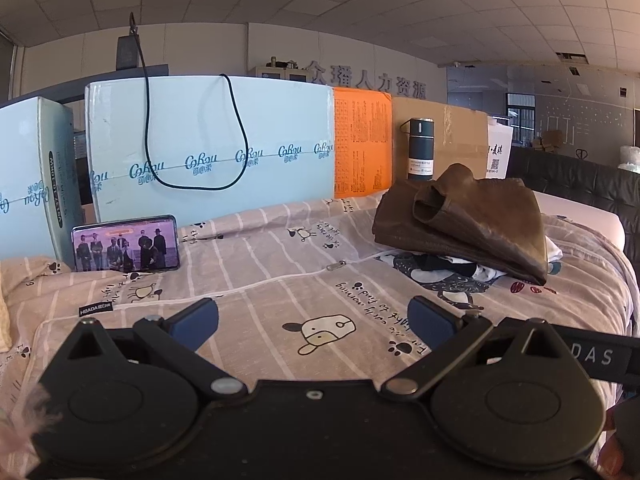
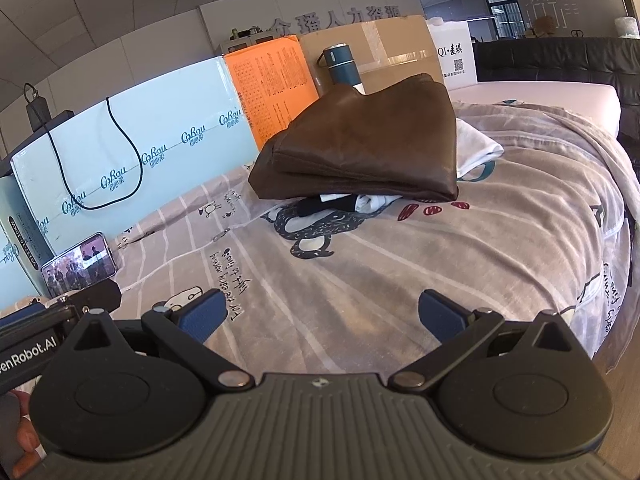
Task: Fold clothes
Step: 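Move both grippers toward the folded brown leather jacket on the bed, then grasp the brown jacket edge with the right gripper while the left gripper grasps another edge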
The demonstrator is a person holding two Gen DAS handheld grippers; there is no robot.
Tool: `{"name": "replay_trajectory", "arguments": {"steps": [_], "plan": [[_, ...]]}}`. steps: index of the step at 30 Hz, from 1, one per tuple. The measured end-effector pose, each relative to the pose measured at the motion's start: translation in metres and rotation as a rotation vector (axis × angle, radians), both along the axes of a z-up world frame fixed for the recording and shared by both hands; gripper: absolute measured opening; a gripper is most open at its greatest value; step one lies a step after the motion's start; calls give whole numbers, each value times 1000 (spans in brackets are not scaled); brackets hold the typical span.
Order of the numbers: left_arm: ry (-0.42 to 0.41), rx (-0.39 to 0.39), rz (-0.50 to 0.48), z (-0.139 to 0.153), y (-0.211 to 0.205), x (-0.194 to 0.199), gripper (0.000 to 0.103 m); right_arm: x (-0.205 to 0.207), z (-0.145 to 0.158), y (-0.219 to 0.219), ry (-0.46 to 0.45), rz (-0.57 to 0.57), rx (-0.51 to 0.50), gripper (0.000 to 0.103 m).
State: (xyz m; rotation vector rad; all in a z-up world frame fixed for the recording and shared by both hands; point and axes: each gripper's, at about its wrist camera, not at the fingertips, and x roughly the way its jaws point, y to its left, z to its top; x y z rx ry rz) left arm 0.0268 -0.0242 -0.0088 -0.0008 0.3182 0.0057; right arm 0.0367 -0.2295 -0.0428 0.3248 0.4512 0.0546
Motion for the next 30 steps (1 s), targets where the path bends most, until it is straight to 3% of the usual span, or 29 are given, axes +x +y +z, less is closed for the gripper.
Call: {"name": "replay_trajectory", "arguments": {"steps": [6,10,18,22,27,30], "plan": [[31,-19,-27,-3,-8,10,103,9,-2,-14,-12,7,23,103],[64,-87,-89,-4,-11,23,103,21,-3,-27,-32,28,26,102],[120,-347,-267,-1,-18,84,101,66,11,-79,-148,19,60,102],[125,-548,-351,-1,-16,124,102,106,19,-119,-163,26,150,102],[198,-836,-319,-12,-2,183,103,152,24,-155,-184,5,228,102],[213,-910,-278,-23,3,210,103,181,14,-174,-148,-8,315,96]]}}
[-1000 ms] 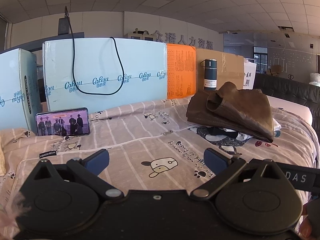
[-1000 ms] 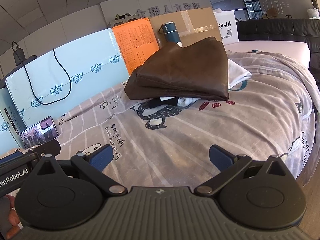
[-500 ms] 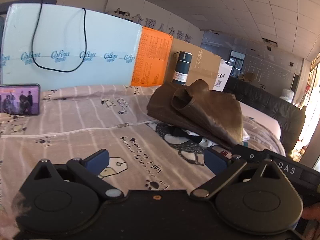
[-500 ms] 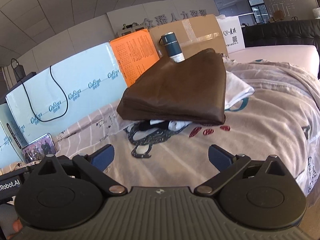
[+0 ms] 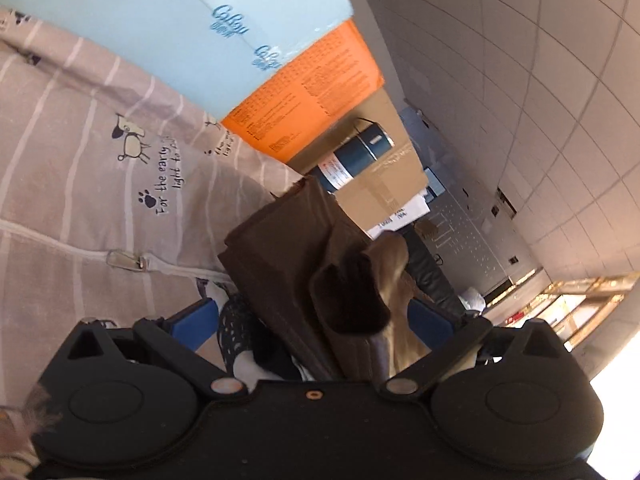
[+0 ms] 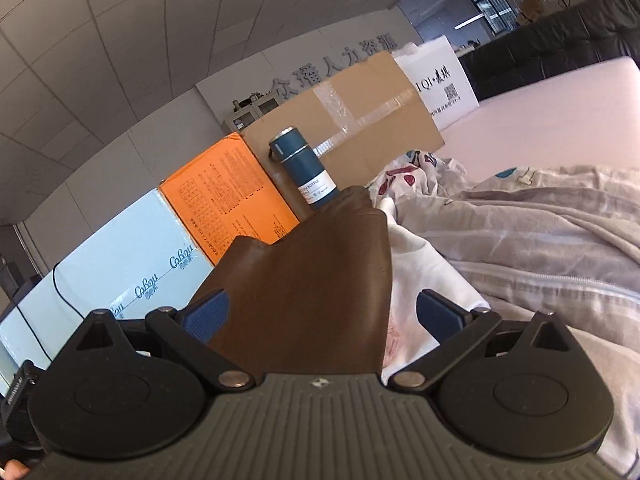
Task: Fold clothes
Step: 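Grasp the brown jacket edge with the right gripper while the left gripper grasps another edge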
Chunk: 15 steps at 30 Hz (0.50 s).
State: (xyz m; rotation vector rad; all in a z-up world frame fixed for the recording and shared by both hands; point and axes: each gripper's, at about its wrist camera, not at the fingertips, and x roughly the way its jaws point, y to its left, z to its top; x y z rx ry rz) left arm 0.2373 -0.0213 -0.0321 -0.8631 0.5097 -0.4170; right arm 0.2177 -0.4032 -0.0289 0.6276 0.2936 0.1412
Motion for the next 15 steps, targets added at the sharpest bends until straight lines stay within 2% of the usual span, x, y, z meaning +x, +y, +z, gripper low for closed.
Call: {"name": "replay_trajectory", "arguments": {"steps": [1,5,7,8,10,11,13,15], "plan": [[10,-19,9,-4,1,8,102,8,-3,-4,1,0,26,92],[45,-77,33,-18,2,37,101,37,-10,-13,2,19,86,92],[40,-71,41,-19,-1,46,101,53,-12,-16,23,13,94,90],[34,-62,45,-18,-3,48,101,62,-13,-18,36,8,95,87],[20,-33,49,-16,-8,56,99,76,-15,-18,68,8,90,73],[10,-22,45,-15,-10,58,92,80,-14,-15,66,20,80,68],[1,19,50,-15,-15,65,80,82,-9,-8,48,36,32,50],[-18,69,54,-15,-18,66,61,80,0,2,25,28,-59,43]]}}
